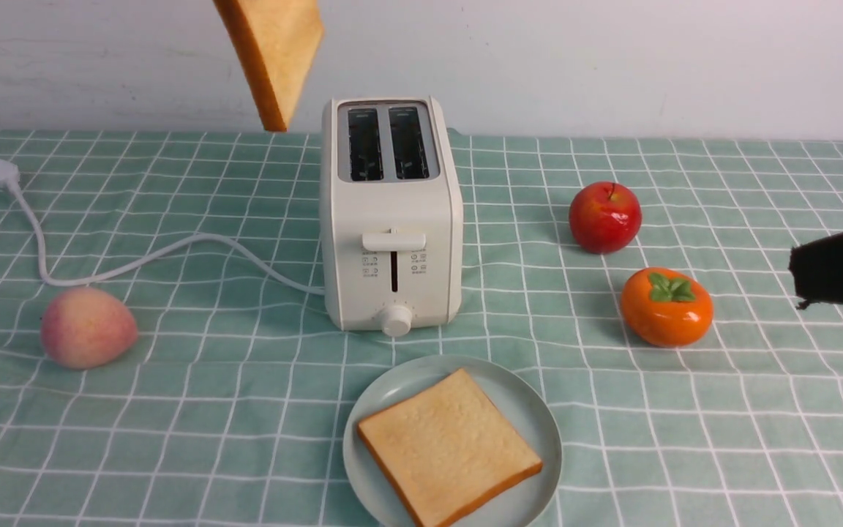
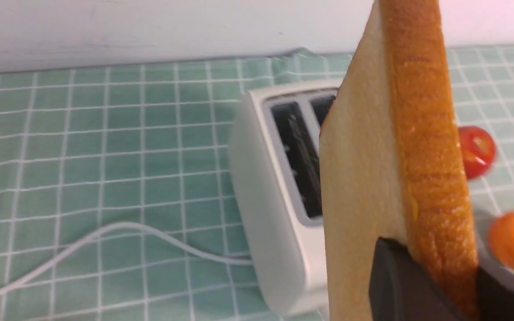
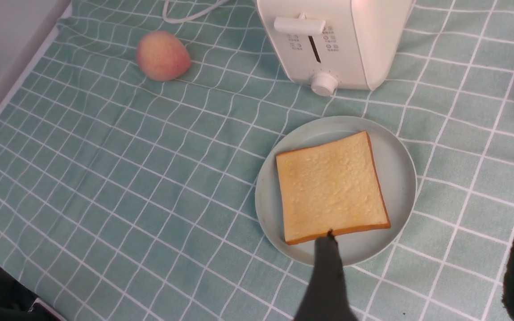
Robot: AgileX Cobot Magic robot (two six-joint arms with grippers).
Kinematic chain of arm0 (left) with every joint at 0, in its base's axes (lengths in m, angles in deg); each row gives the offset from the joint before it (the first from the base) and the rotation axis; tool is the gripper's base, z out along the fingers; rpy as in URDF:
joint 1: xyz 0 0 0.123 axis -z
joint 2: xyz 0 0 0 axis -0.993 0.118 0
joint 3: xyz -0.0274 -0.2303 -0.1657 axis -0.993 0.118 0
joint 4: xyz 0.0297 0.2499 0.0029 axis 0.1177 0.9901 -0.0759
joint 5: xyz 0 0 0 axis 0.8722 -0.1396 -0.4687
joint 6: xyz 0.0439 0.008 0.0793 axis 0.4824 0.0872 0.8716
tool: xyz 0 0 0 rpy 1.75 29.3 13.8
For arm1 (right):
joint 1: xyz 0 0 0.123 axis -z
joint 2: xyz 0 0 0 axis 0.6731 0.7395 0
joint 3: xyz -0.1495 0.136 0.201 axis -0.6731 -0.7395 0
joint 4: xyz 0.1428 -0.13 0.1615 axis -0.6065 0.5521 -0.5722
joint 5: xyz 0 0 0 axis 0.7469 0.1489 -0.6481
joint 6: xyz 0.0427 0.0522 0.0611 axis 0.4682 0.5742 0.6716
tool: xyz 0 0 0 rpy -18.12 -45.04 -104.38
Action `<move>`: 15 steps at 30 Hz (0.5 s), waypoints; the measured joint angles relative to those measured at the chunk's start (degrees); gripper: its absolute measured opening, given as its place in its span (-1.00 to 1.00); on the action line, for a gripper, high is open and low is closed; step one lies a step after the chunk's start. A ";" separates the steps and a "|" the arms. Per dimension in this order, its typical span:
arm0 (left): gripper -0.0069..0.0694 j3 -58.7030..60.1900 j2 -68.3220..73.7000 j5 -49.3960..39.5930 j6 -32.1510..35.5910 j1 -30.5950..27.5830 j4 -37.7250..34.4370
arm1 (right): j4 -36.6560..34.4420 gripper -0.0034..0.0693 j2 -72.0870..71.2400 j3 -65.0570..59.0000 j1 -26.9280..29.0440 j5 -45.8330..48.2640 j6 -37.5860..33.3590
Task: Take toasted bread from bread machine on blue coffee table place on plate.
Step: 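Reach for a toast slice standing in the toaster with the left gripper, then place the slice of bread on the plate with the left gripper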
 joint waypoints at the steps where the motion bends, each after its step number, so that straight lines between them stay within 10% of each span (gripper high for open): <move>1: -0.63 3.10 -2.68 0.80 1.64 0.00 -2.70 | 0.00 0.46 0.00 0.00 -0.10 0.00 0.00; 7: -0.63 26.54 -8.81 7.61 10.35 0.00 -25.02 | 0.06 0.46 0.00 0.00 -1.50 -0.23 0.00; 15: -0.63 46.86 2.02 20.99 38.39 0.00 -66.11 | -0.07 0.46 0.00 0.00 -1.71 0.12 0.00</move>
